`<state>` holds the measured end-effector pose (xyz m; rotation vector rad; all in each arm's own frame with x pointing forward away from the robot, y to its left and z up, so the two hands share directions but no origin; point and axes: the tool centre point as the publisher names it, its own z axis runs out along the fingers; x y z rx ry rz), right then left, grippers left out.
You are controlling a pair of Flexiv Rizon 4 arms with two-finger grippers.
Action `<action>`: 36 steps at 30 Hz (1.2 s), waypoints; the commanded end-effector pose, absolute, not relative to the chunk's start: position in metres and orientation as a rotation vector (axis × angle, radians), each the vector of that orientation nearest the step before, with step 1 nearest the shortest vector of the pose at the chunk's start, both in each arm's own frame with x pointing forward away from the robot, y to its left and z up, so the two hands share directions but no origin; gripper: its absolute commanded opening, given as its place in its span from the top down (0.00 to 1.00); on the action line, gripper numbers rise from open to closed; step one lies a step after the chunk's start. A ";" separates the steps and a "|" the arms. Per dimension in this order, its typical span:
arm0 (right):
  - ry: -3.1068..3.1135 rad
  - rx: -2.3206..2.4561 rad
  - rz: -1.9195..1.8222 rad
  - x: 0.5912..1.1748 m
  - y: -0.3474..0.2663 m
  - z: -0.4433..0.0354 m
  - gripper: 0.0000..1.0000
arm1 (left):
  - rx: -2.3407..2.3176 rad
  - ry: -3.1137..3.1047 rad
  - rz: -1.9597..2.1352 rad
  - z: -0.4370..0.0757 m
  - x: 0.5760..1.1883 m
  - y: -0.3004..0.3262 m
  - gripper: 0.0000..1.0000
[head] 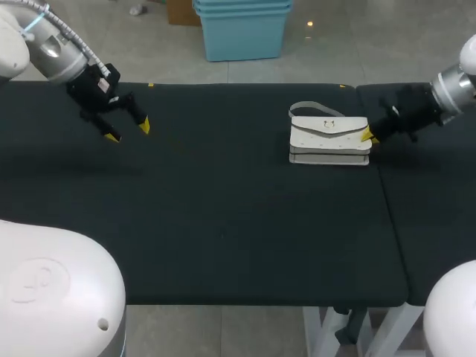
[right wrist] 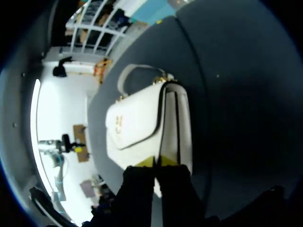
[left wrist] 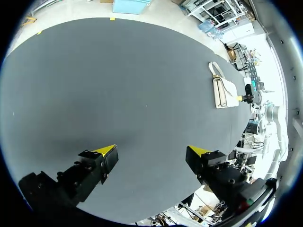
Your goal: Pick up the bag, open it, inspect its contents, close it, and place it on the opposite side
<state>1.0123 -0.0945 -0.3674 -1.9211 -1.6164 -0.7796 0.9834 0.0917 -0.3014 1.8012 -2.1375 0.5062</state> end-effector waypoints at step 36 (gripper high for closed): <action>-1.618 -2.065 -0.722 1.094 -0.230 -0.363 1.00 | 2.079 -2.193 0.295 -0.259 1.023 0.161 0.00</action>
